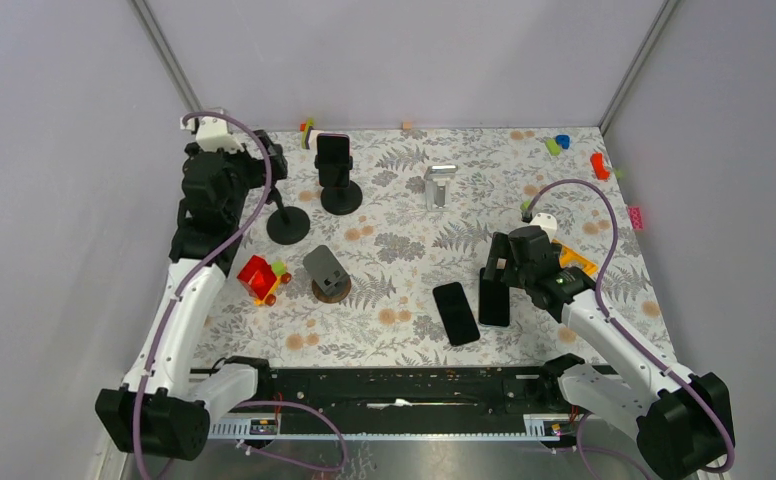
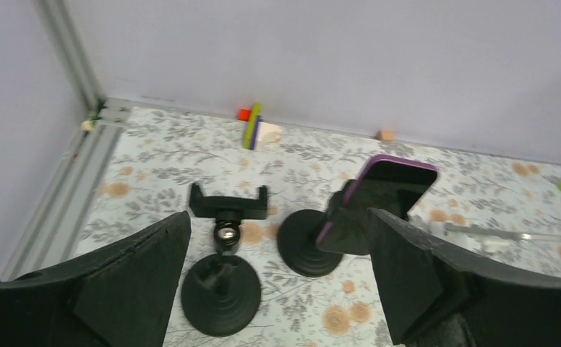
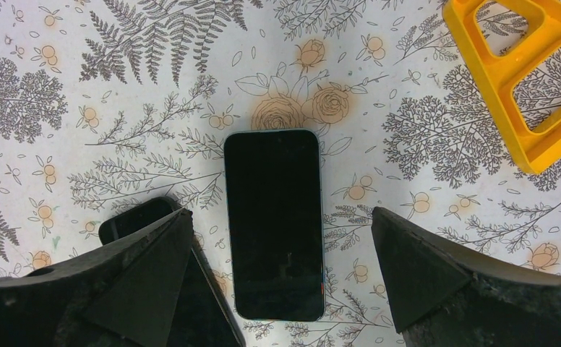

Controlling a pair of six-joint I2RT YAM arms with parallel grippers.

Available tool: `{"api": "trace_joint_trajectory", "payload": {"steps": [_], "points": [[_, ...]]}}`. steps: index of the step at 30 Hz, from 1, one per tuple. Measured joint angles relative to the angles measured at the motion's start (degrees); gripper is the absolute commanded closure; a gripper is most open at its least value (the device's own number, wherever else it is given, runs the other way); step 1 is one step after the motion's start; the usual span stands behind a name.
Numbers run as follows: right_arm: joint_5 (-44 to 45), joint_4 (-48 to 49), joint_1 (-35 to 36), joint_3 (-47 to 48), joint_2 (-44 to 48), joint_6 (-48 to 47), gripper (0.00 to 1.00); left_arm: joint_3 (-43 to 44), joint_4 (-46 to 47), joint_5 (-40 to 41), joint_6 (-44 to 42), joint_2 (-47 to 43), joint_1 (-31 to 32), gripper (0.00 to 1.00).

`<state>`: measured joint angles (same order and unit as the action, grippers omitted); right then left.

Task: Remove the phone from the phone stand
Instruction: Move the phone stand to the center of the board, then move the phone stand with the phone to the center of the board.

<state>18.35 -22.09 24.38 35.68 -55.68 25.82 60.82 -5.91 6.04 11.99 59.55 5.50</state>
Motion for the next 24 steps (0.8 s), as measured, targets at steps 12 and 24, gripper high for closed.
{"api": "trace_joint_trajectory", "payload": {"steps": [12,24], "points": [[-1.68,0.0,0.0,-0.31,-0.02,0.2,0.0,8.61,-2.82,-1.11,-2.75,13.79,14.6,0.01],[-3.91,0.0,0.0,-0.31,0.2,0.2,0.0,16.22,-5.62,1.81,-5.57,26.18,16.39,0.01]]}}
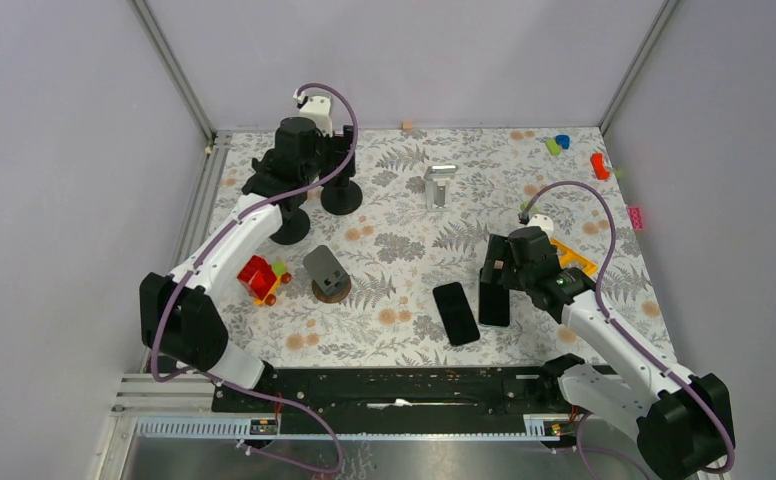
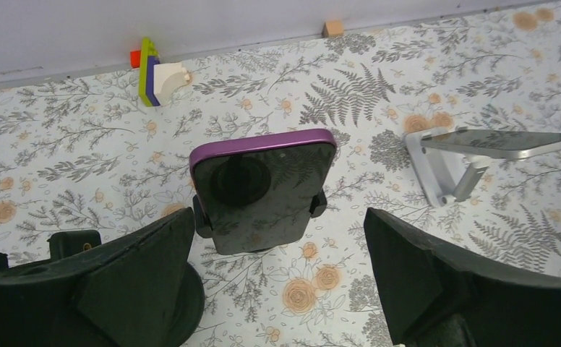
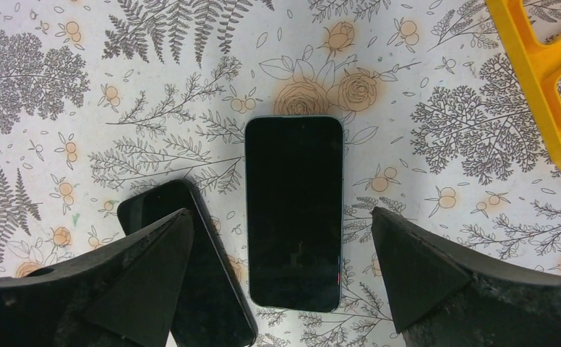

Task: Remove the phone from the phone stand
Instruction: Move the phone stand with the phone to the center of the board.

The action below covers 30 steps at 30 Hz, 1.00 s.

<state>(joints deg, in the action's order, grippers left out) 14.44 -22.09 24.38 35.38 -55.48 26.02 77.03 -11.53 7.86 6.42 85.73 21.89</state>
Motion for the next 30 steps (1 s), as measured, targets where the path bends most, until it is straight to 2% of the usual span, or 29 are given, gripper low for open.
{"api": "trace_joint_trajectory", "payload": {"steps": [11,30], "points": [[-0.66,0.0,0.0,-0.5,0.63,0.02,0.0,1.38,-1.36,4.55,-3.15,3.43,0.0,0.01],[-1.99,0.0,0.0,-1.53,1.14,0.39,0.0,7.04,-1.68,5.75,-3.76,9.88,-0.17,0.01]]}}
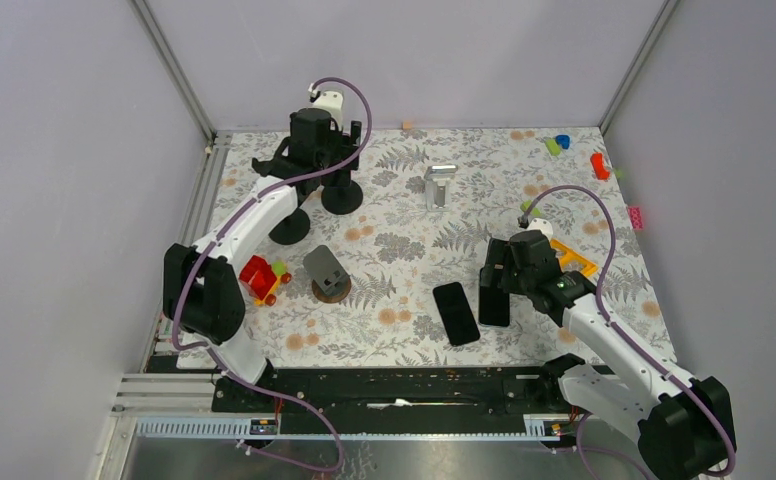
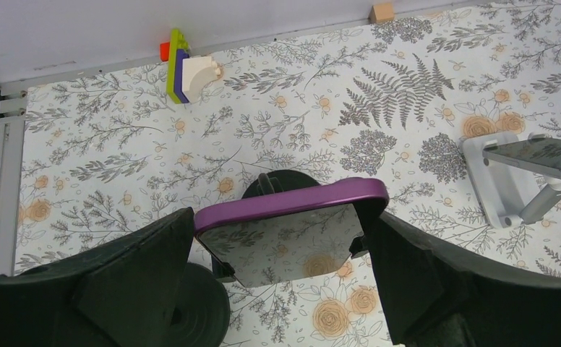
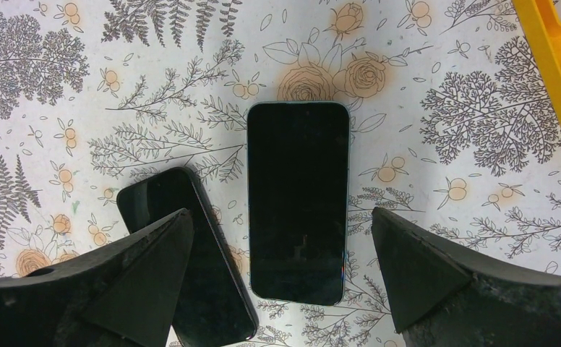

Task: Remove the phone from the phone stand
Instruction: Move the phone stand with the phone to the center of the board.

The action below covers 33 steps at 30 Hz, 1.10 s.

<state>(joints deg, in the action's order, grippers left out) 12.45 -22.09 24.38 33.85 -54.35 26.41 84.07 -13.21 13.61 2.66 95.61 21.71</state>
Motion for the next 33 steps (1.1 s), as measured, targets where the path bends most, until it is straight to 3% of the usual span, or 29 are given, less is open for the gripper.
{"api": "trace_joint_trajectory", "payload": {"steps": [16,20,33], "points": [[0.02,0.02,0.0,-0.24,0.35,-0.04,0.0,0.22,1.22,2.29,2.36,1.55,0.02,0.09],[0.02,-0.11,0.0,-0.63,0.52,-0.11,0.0,0.24,1.29,2.56,2.86,2.23,0.02,0.02],[0.07,-1.53,0.0,-0.63,1.38,-0.81,0.0,1.49,1.75,3.85,3.26,3.43,0.0,0.01]]}}
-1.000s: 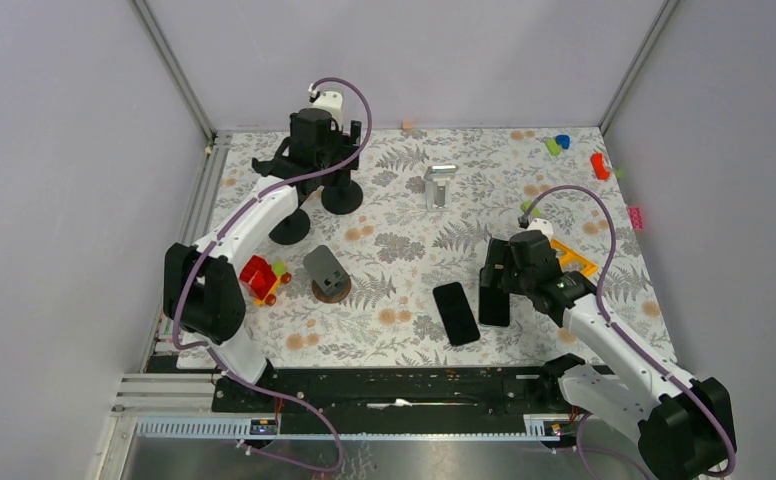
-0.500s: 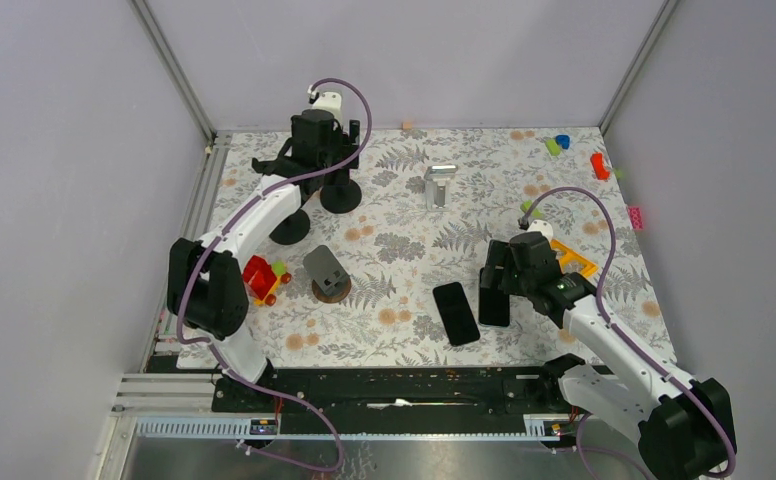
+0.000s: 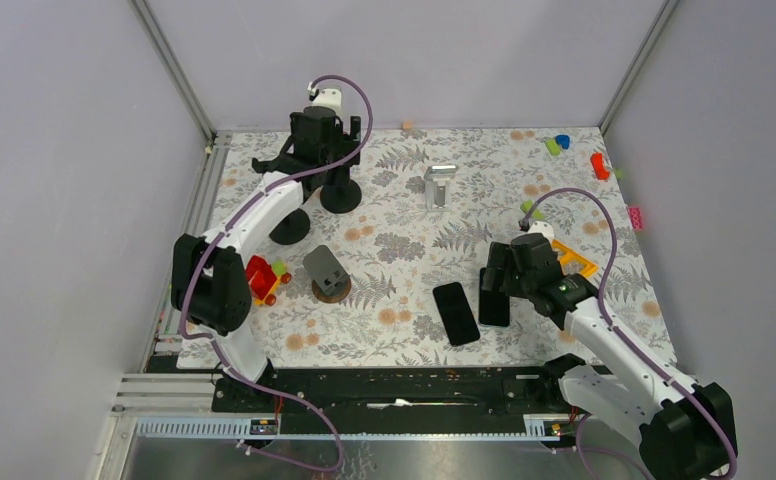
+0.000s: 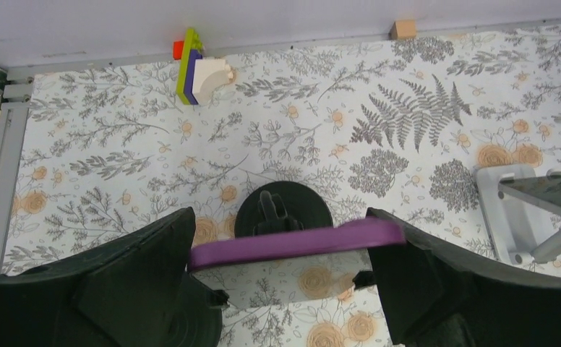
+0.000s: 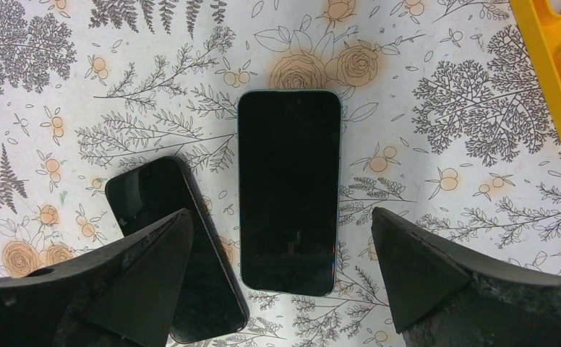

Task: Remove the phone from the phone stand
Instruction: Move the phone stand with the phone to the center of the board.

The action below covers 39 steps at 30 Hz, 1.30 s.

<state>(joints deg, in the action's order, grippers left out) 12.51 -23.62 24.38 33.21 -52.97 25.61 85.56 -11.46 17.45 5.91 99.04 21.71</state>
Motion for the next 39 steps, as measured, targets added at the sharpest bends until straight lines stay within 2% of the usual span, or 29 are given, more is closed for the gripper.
{"api": "trace_joint_trajectory", "payload": {"steps": [4,6,14,19,26,39], "points": [[0.02,-0.24,0.0,0.0,0.39,-0.33,0.0,1.7,-0.02,0.5,0.13,0.98,-0.04,0.01],[0.02,-0.37,0.0,0.0,0.39,-0.44,0.0,2.27,0.04,0.63,0.2,1.18,-0.04,0.06],[0.0,-1.03,0.0,0.0,0.39,-1.03,0.0,2.84,0.04,0.11,1.42,1.27,0.04,0.48],[0.0,-1.09,0.0,0.0,0.37,-1.33,0.0,2.93,-0.26,-0.33,1.68,1.29,0.02,0.59],[0.0,-1.2,0.0,0.0,0.37,-1.6,0.0,2.67,-2.45,-0.46,3.21,0.07,1.25,0.66],[-0.02,-1.18,0.0,0.0,0.17,-1.81,0.0,-4.5,-9.44,-0.9,10.64,-10.14,8.22,0.7]]}}
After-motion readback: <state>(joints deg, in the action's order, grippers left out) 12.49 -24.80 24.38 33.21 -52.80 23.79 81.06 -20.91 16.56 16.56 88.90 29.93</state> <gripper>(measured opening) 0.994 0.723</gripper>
